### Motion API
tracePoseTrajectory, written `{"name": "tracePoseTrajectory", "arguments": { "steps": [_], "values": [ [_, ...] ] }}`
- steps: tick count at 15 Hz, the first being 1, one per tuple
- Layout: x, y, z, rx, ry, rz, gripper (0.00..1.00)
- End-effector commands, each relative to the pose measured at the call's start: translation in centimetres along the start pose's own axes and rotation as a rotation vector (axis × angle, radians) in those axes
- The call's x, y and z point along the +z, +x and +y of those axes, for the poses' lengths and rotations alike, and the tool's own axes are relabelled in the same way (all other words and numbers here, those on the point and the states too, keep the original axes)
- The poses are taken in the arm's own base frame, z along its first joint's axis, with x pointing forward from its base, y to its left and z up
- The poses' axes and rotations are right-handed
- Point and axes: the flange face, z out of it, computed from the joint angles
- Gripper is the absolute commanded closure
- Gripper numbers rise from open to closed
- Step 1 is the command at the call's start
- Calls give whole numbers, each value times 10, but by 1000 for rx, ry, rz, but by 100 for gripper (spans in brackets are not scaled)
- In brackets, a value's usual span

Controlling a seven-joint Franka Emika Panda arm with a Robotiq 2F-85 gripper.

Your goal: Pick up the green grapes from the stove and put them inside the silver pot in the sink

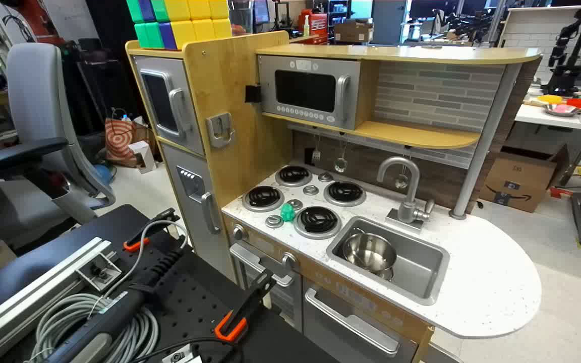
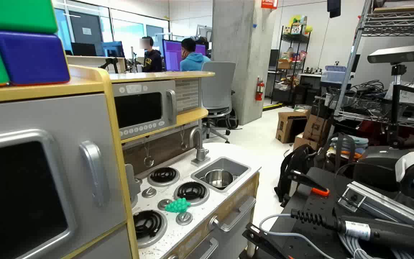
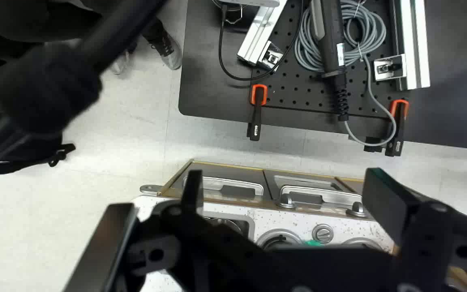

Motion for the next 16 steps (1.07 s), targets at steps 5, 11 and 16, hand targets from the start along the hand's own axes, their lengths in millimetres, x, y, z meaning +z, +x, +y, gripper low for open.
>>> {"name": "tracePoseTrajectory", "arguments": {
  "steps": [5,11,16],
  "values": [
    [3,26,-3,26,79,165,0],
    [25,82,-33,3,147,504,0],
    [46,82,-67,-197,58,656,0]
  ]
}}
